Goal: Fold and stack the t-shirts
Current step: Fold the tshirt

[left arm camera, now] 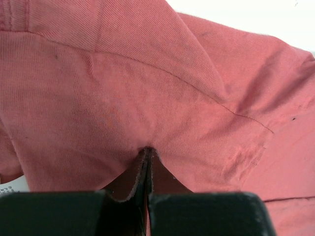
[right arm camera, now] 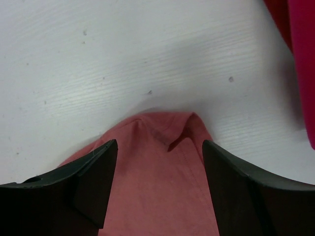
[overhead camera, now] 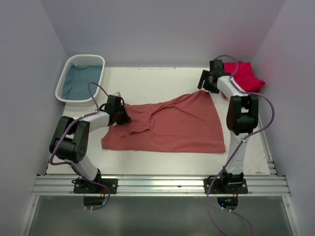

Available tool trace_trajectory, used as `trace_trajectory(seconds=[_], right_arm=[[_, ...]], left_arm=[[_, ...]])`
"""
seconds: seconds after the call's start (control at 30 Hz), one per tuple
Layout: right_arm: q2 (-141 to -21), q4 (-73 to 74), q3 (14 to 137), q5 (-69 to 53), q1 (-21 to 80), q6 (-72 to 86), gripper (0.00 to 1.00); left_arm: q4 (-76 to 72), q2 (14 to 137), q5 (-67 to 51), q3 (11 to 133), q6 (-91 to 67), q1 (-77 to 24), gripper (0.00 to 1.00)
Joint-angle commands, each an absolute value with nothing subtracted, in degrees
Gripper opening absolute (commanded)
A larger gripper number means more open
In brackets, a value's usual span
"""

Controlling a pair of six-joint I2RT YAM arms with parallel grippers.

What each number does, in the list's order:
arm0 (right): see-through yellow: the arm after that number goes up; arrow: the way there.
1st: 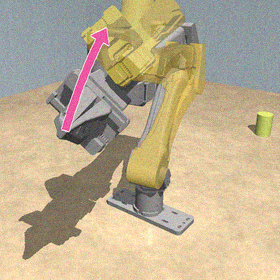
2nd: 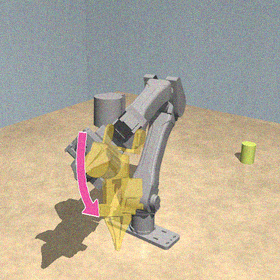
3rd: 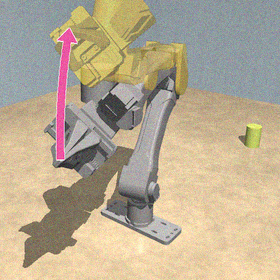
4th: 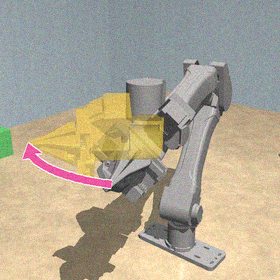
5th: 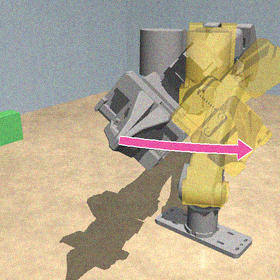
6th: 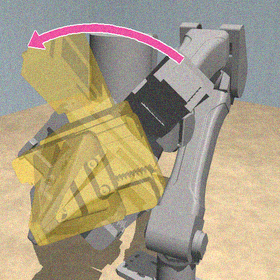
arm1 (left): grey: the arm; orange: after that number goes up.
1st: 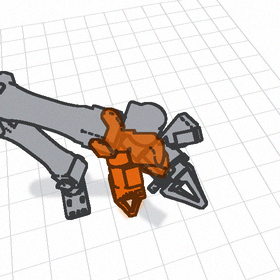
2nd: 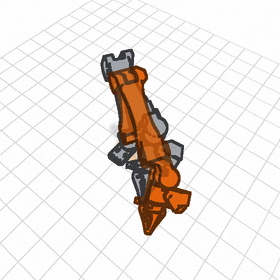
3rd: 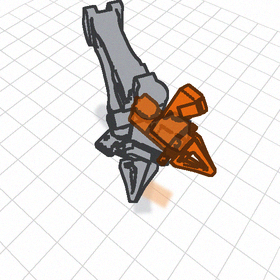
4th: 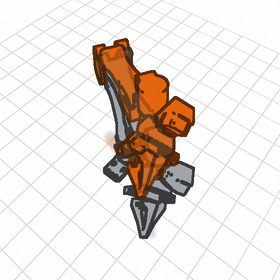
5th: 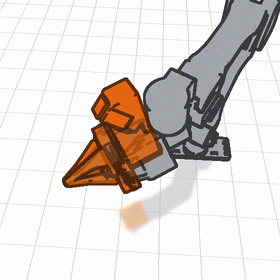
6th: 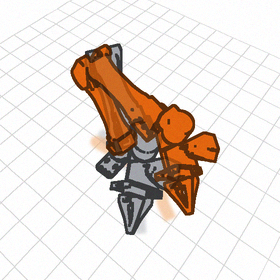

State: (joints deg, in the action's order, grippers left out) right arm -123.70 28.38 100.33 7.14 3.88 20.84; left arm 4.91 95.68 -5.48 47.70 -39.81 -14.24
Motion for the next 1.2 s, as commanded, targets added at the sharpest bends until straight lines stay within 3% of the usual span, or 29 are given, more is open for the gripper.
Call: trace_trajectory(seconds=[0.0,0.53,0.93,1.0,1.03,1.17], right_arm=[[-121.3,24.9,99.8,2.4,4.3,21.5,0.72],[-124.3,25.2,100.1,2.5,4.3,22.3,0.60],[-124.2,24.3,96.3,4.7,4.3,22.5,0.58],[-124.7,24.3,96.7,4.8,4.3,22.4,0.53],[-125.0,24.4,96.9,4.6,4.3,22.4,0.44],[-124.6,24.0,97.6,5.1,4.3,22.2,0.33]], left_arm=[[5.9,96.1,-2.5,49.0,-38.6,-14.1,0.00],[6.4,94.7,-2.7,48.5,-38.1,-14.1,0.00],[7.3,93.5,-3.0,48.5,-38.0,-13.6,0.00],[7.3,93.0,-3.1,48.3,-37.9,-13.5,0.00],[7.3,93.0,-3.0,48.3,-37.8,-13.5,0.00],[7.6,92.7,-2.9,48.3,-37.5,-13.4,0.00]])
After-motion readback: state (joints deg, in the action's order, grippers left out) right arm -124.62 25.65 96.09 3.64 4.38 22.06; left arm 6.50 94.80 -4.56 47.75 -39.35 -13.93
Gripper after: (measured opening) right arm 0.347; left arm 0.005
